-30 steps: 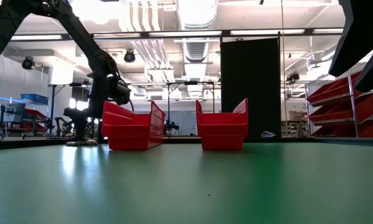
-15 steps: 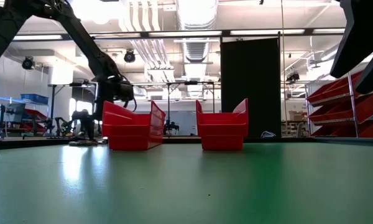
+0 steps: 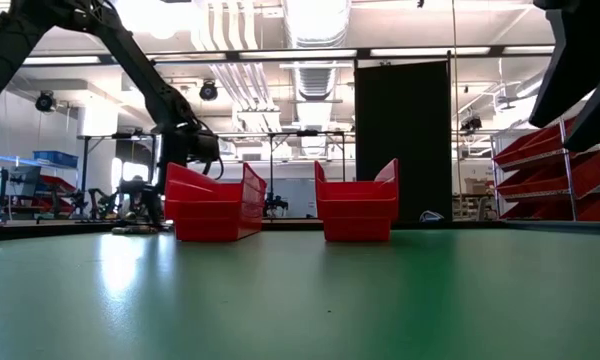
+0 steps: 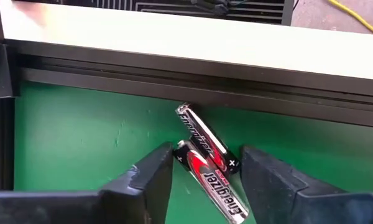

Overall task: Sort batteries
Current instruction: Put the silver battery into the right red bin

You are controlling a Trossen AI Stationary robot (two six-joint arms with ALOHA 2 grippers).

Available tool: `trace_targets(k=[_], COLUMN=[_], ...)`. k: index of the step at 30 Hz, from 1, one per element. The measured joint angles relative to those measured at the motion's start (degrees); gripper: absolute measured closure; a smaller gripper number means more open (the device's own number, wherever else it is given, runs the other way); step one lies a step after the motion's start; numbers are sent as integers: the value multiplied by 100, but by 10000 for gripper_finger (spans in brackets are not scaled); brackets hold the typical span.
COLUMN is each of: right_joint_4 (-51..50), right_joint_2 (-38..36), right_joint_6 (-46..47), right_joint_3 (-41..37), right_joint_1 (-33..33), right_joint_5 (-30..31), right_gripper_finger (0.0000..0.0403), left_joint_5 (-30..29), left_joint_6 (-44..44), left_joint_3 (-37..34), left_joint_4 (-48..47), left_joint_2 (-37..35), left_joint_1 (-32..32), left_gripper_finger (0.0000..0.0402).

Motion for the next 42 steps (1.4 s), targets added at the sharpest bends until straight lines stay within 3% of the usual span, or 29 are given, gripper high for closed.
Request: trace_targets(k=[9, 42], right_joint_4=[12, -10], right_joint_2=[-21, -67], right_joint_6=[-64, -219], right_joint_3=[0, 2], right_joint_1=[-2, 1], right_joint_5=[31, 27], right_gripper_finger=[170, 170], left_joint_5=[48, 241], left_joint_6=[46, 46], left_joint_3=[-8, -15], left_joint_4=[-18, -760], left_joint_2=[-27, -95], left_joint_1=[-127, -658], left_gripper_finger=[266, 281])
